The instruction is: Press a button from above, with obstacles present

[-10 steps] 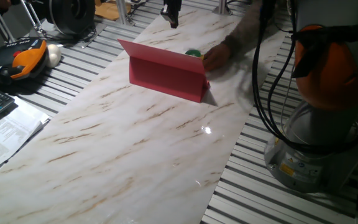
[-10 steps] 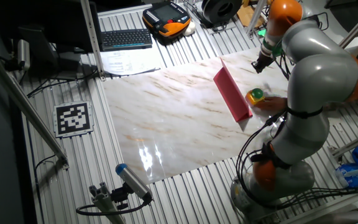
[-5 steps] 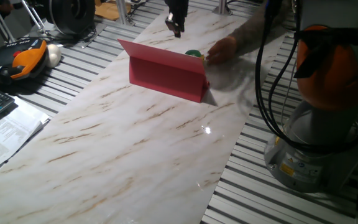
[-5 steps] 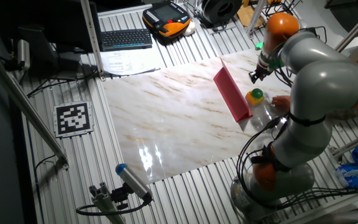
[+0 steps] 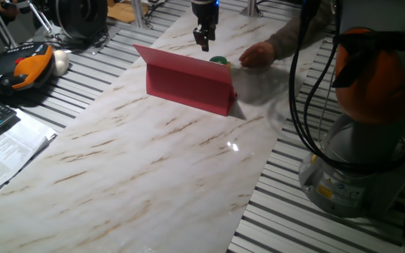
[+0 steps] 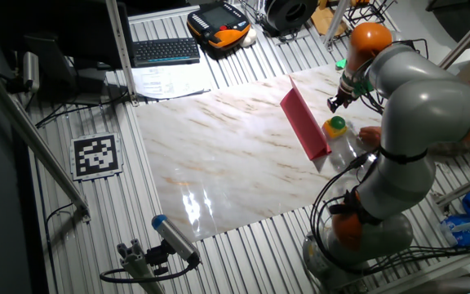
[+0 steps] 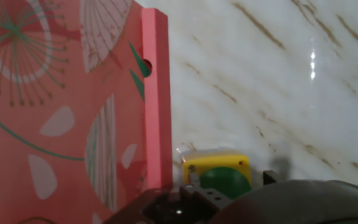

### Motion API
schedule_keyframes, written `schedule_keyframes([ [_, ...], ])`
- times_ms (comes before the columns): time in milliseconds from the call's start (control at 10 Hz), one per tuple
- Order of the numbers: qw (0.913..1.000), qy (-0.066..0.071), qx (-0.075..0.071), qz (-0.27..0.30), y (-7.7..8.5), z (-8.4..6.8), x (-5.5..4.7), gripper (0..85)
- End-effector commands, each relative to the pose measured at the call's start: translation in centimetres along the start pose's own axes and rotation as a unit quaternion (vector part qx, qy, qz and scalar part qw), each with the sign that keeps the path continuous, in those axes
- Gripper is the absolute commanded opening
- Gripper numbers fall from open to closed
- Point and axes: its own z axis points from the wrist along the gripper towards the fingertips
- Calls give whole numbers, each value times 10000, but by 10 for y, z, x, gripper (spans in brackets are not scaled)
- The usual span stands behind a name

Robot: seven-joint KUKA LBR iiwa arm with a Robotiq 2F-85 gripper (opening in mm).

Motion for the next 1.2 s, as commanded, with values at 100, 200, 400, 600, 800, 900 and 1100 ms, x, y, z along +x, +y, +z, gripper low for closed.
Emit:
schedule_keyframes([
  [100, 9996, 41, -49, -278, 0, 0, 0, 170],
  [200, 9996, 123, 14, -270, 0, 0, 0, 170],
  [400, 9985, 390, 84, -366, 0, 0, 0, 170],
  [600, 9982, 349, 45, -475, 0, 0, 0, 170],
  [800, 9980, 409, 24, -490, 0, 0, 0, 0],
  [900, 9980, 413, 71, -466, 0, 0, 0, 0],
  [1100, 9979, 426, 131, -471, -2, -6, 15, 0],
])
